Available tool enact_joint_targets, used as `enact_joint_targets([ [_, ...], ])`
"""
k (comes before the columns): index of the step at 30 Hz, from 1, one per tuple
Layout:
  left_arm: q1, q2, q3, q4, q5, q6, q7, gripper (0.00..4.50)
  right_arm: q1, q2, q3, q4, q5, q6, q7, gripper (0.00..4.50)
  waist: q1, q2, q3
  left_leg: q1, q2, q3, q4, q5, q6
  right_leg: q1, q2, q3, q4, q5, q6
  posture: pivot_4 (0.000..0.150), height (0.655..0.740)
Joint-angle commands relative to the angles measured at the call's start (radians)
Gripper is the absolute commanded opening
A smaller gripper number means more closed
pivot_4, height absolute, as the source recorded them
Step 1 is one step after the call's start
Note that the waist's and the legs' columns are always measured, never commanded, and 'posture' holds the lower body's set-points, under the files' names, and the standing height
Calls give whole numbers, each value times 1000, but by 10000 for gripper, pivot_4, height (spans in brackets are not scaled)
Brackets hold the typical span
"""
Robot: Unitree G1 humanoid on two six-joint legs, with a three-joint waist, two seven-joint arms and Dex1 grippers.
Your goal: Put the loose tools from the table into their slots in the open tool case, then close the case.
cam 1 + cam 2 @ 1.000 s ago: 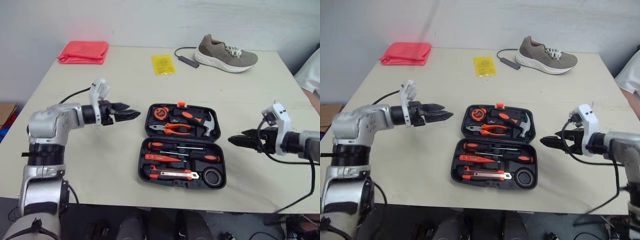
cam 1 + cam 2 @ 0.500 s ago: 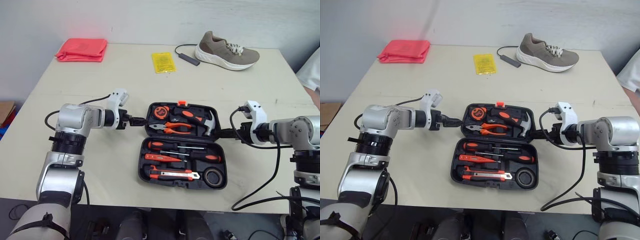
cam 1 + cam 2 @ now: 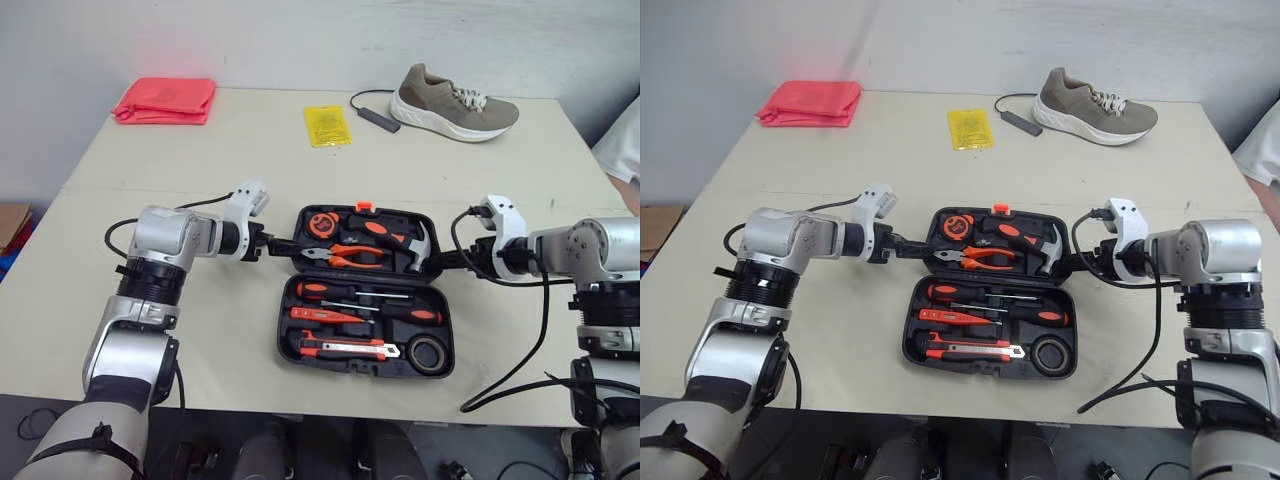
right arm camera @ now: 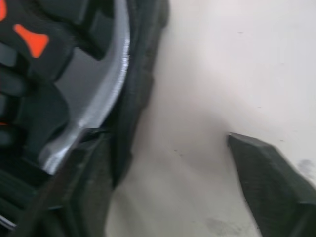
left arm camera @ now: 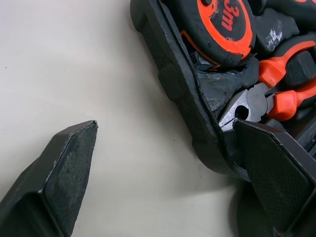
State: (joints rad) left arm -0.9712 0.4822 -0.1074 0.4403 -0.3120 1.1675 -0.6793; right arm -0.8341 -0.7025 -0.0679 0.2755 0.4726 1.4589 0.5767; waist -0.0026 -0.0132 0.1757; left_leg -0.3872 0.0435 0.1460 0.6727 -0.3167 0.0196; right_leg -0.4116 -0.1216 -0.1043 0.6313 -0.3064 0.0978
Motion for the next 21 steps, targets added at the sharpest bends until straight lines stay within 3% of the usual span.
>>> enact_joint_targets([
  [1,-11,-13,-13,17,-9,25,-29,39334,-1,22,-41,33,-9,33,-32,16970,0,0,0,0,0,0,1,0,0,0,0,0,0,0,0,1500,7400],
  [4,-16,-31,-12,43,-15,39,-47,27760,-4,60,-99,49,-9,50,-56,2228,0,-2,-1,0,0,-1,2,0,0,1,0,0,1,0,0,1500,7400],
  [5,-16,-35,-17,48,-19,46,-62,23546,-4,72,-120,50,-8,55,-65,0,0,-3,-2,0,0,-1,3,0,0,1,0,0,2,0,0,1500,7400],
  [10,-7,-57,-28,50,-31,62,-100,1876,16,119,-197,10,10,71,-98,0,0,-2,-3,0,1,-1,5,-1,0,1,0,0,4,0,0,1500,7400],
  [14,-2,-62,4,55,-18,26,-74,886,69,140,-211,-107,34,68,-97,0,1,-2,-3,1,0,-1,5,-1,0,1,-1,0,5,0,0,1500,7400],
  [19,27,-60,89,-4,-42,-28,-56,886,149,170,-272,-275,55,-56,-94,0,-2,-2,-3,0,0,-1,5,-1,0,1,-2,0,5,0,0,1500,7400],
  [21,66,-70,127,-55,-55,-133,-66,886,203,189,-297,-365,60,-185,-76,0,-2,-1,-3,0,0,-1,5,-1,0,0,-2,0,6,0,0,1500,7400],
])
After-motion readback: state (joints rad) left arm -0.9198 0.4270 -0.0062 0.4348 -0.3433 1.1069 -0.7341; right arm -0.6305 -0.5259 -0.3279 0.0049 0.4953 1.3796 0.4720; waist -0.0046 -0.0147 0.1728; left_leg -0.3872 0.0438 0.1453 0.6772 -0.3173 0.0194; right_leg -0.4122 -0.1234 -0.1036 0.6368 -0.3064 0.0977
